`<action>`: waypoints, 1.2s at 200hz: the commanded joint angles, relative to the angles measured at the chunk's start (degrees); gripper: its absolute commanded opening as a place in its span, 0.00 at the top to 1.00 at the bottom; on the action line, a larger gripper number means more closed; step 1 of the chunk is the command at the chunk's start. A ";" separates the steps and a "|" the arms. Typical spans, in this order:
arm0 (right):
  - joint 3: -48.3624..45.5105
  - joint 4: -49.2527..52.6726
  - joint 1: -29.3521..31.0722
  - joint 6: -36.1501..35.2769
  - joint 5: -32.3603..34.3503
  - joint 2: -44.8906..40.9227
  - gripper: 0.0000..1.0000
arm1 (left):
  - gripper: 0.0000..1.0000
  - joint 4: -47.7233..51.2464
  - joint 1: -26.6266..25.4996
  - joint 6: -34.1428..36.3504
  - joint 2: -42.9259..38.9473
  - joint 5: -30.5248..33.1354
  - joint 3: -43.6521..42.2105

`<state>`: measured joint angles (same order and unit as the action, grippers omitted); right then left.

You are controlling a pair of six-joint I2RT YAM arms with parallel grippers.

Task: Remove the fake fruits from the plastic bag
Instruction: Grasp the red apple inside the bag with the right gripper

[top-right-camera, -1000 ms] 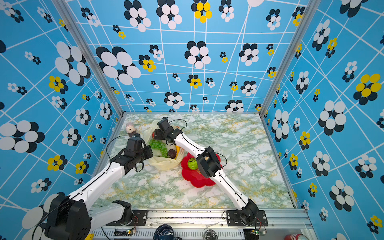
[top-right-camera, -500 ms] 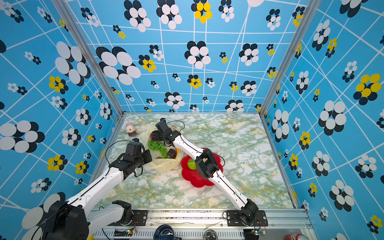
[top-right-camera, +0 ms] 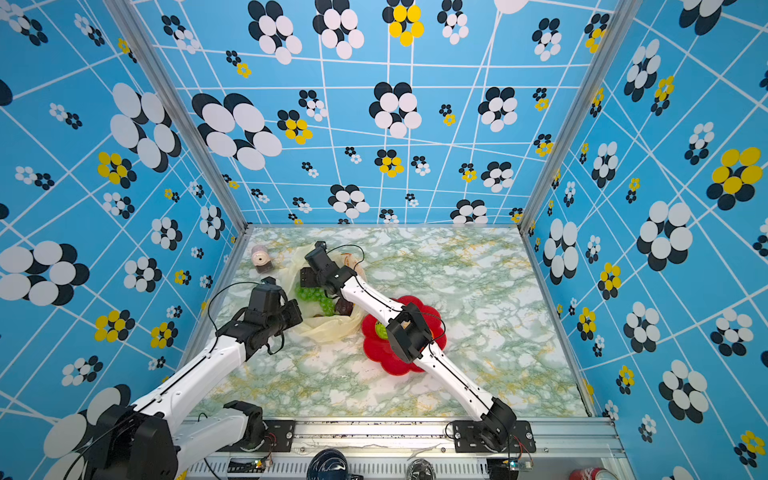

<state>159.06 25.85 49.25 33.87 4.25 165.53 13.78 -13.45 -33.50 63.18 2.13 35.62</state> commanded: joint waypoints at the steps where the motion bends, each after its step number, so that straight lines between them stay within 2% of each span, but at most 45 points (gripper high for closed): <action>1: 1.46 3.31 -0.70 -1.38 2.73 0.02 0.25 | 1.00 0.19 0.80 -0.51 -0.67 -0.29 -1.03; 52: -4.88 3.14 -1.45 -2.50 5.29 -6.70 0.30 | 1.00 -0.89 2.24 -0.67 2.08 -1.40 -0.37; 141: -13.92 1.82 -3.11 -3.20 2.93 -13.99 0.31 | 1.00 -4.93 2.86 0.02 11.31 -1.87 4.57; 183: -13.16 0.05 -4.14 -0.92 0.34 -10.91 0.26 | 1.00 -6.18 2.97 0.00 12.79 -2.00 5.12; 209: -8.03 0.21 -4.55 0.57 -3.50 -6.68 0.21 | 1.00 -5.78 2.87 -0.07 11.36 -2.22 4.33; 240: -3.98 0.28 -4.61 2.07 -4.01 -3.44 0.18 | 1.00 -5.17 2.89 -0.40 9.11 -2.63 2.44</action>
<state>151.87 26.55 44.80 34.02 2.17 158.78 8.62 -11.09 -33.47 74.81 0.36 39.42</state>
